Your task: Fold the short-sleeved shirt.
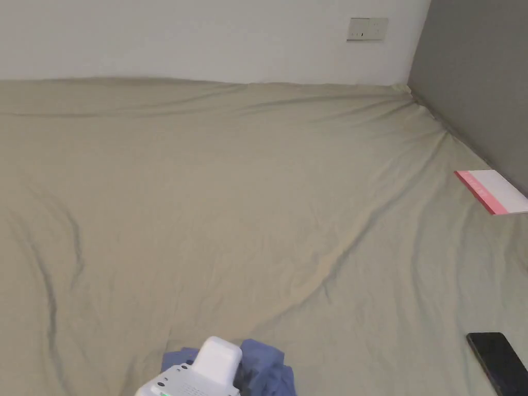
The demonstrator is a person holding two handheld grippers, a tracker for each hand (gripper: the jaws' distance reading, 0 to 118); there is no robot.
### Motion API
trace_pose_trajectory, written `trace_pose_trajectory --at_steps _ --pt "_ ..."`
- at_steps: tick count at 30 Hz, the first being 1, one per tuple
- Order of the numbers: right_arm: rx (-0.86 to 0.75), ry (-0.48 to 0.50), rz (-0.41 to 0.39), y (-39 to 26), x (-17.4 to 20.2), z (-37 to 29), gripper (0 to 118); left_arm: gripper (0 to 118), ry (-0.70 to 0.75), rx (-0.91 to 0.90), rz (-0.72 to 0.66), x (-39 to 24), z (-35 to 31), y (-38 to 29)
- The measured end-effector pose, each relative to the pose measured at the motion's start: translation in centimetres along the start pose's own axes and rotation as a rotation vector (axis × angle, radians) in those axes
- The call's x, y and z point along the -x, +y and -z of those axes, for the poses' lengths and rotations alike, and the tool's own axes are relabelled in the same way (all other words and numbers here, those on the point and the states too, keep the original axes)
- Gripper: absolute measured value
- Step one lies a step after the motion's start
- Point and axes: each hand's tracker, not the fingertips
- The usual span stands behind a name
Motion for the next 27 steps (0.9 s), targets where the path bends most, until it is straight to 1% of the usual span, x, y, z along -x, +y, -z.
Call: trace_pose_trajectory --at_steps 3,4,6,7,8,9,10,12,13,16,18,19,20,21,22,24,25,27 --pt "0.007 -0.007 0.012 -0.2 -0.4 -0.5 5 18 -0.053 -0.013 0.003 -3.7 0.7 -0.2" --pt "0.011 -0.013 0.02 -0.4 -0.6 -0.6 4 18 -0.095 0.008 0.007 -4.7 1.7 -0.7" --pt "0.017 -0.021 0.036 -0.6 -0.9 -0.6 5 19 -0.135 0.074 0.01 -6.2 3.5 -1.8" --pt "0.022 -0.025 0.042 -0.7 -1.1 -0.6 5 19 -0.133 0.075 0.007 -6.8 3.7 -2.2" --pt "0.027 -0.032 0.046 -0.7 -1.1 -0.6 5 19 -0.123 0.039 0.013 -7.3 3.5 -2.7" --pt "0.025 -0.035 0.048 -0.7 -1.1 -0.7 5 19 -0.091 -0.017 0.046 -7.6 3.0 -2.7" --pt "0.022 -0.035 0.05 -0.7 -1.1 -0.8 5 19 -0.095 -0.018 0.056 -7.6 3.1 -2.9" --pt "0.023 -0.026 0.058 -0.6 -1.0 -0.8 5 19 -0.14 -0.02 0.036 -6.3 3.2 -3.0" --pt "0.024 -0.023 0.056 -0.5 -0.9 -0.7 5 19 -0.183 -0.013 -0.007 -5.6 3.1 -2.9" --pt "0.02 -0.022 0.014 0.1 -0.1 -0.3 5 20 -0.293 0.011 -0.189 -1.6 1.8 -1.8" --pt "0.012 -0.01 -0.014 0.7 0.6 0.1 5 21 -0.293 -0.069 -0.312 1.9 -0.7 -1.1" --pt "0.008 0.004 -0.021 0.9 0.9 0.3 5 22 -0.301 -0.124 -0.351 3.6 -2.1 -0.9" --pt "0.002 0.033 -0.022 1.2 1.3 0.6 5 34 -0.316 -0.166 -0.377 5.5 -3.5 -0.7" --pt "0.0 0.06 -0.02 1.4 1.7 1.1 5 62 -0.329 -0.186 -0.396 7.4 -4.9 -0.5" --pt "0.003 0.076 -0.02 1.6 2.1 1.7 5 81 -0.339 -0.186 -0.412 8.8 -5.8 -0.5" --pt "0.034 0.115 -0.048 1.8 3.4 3.7 5 112 -0.364 -0.178 -0.476 12.0 -7.5 -1.0" --pt "0.058 0.137 -0.07 1.8 4.2 4.9 5 116 -0.365 -0.169 -0.518 13.2 -8.0 -1.6" --pt "0.137 0.206 -0.13 1.1 6.3 8.1 5 116 -0.393 -0.166 -0.601 15.6 -8.3 -3.4"
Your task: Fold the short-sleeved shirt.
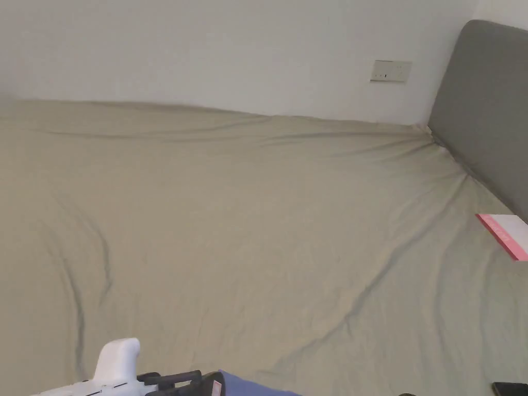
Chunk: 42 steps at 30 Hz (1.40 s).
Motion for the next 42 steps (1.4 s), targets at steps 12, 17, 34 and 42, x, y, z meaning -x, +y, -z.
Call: trace_pose_trajectory --at_steps 12,17,34,42 --pt "0.344 0.123 0.031 -11.9 2.1 18.6 3 116 -0.047 0.134 -0.268 6.6 3.3 -3.3" --pt "0.42 0.213 0.243 -11.4 -1.4 18.4 3 116 -0.111 0.25 -0.311 6.6 8.0 -4.3" --pt "0.352 0.189 0.215 -10.7 -1.2 16.7 4 32 -0.104 0.432 -0.226 5.4 13.0 -5.4" --pt "0.23 0.187 0.161 -5.0 0.4 13.9 4 32 -0.011 0.363 -0.135 8.5 9.0 -1.5"
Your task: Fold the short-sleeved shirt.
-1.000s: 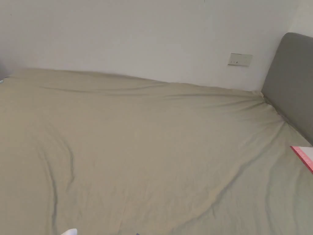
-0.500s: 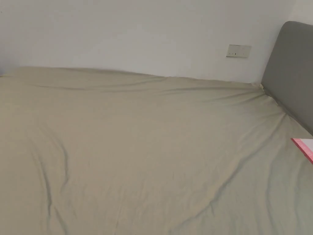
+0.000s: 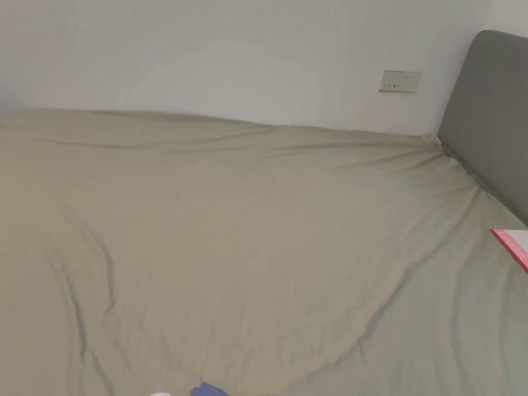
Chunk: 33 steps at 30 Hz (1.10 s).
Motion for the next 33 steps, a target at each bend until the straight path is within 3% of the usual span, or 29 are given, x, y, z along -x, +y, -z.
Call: trace_pose_trajectory --at_steps 4,8,13,15,17,19,25,26,27,28,30,33 --pt "-0.058 0.009 -0.043 2.4 2.6 -0.6 4 32 0.086 -0.044 -0.011 5.1 -6.5 1.3" --pt "-0.092 -0.022 -0.139 4.5 5.5 -0.6 4 32 0.268 -0.123 -0.06 12.4 -15.7 2.5" --pt "-0.125 -0.02 -0.153 5.2 7.6 -1.5 4 31 0.444 -0.142 -0.178 21.8 -27.4 2.4" --pt "-0.133 -0.025 -0.15 5.0 7.9 -1.8 4 31 0.414 -0.122 -0.242 24.8 -30.9 1.6" --pt "-0.134 -0.031 -0.16 4.7 8.3 -2.0 4 32 0.515 -0.09 -0.24 27.5 -33.7 0.9" --pt "-0.116 -0.056 -0.188 4.2 8.6 -2.0 4 31 0.482 -0.124 -0.316 29.5 -36.0 0.2" --pt "-0.117 -0.071 -0.2 3.1 9.0 -2.4 4 34 0.526 -0.173 -0.35 25.7 -34.7 -1.9" --pt "-0.12 -0.07 -0.199 3.1 9.0 -2.6 4 47 0.559 -0.18 -0.321 24.8 -34.4 -1.9" --pt "-0.122 -0.069 -0.196 3.1 9.0 -2.7 4 69 0.597 -0.174 -0.304 23.9 -34.1 -1.8" --pt "-0.123 -0.066 -0.195 3.2 9.0 -2.8 4 78 0.653 -0.162 -0.297 23.0 -33.9 -1.7" --pt "-0.132 -0.064 -0.209 3.5 9.1 -3.3 4 80 0.746 -0.154 -0.252 21.1 -34.8 -0.9" --pt "-0.196 -0.112 -0.274 4.6 9.6 -4.4 4 80 0.721 -0.357 -0.226 16.5 -37.9 0.6"
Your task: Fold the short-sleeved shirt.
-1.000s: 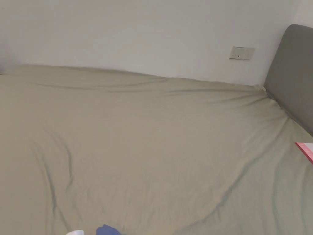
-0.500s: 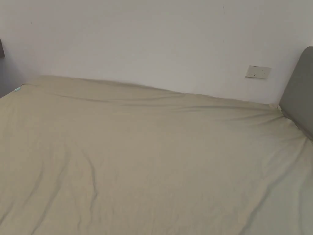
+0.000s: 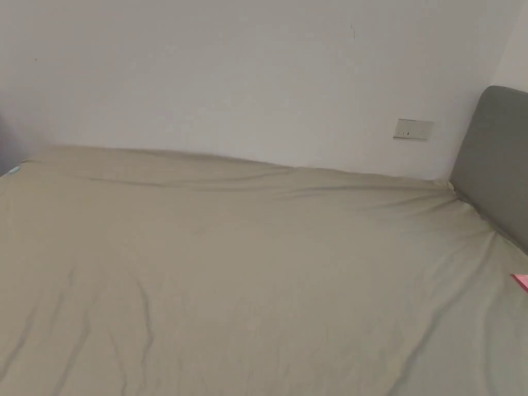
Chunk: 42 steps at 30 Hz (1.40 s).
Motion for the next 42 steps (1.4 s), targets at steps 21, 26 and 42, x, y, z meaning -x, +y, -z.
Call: trace_pose_trajectory --at_steps 21,26,42 --pt "-0.408 -0.328 -0.118 11.8 0.4 -7.3 118 118 -0.324 -0.723 0.212 -39.6 -13.8 -7.6" --pt "-0.391 -0.359 -0.137 11.7 -0.3 -7.2 118 118 -0.215 -0.904 0.36 -42.2 -15.3 -10.0" --pt "-0.378 -0.351 -0.103 11.5 -0.9 -7.7 118 118 -0.205 -0.907 0.471 -43.5 -15.6 -12.3"
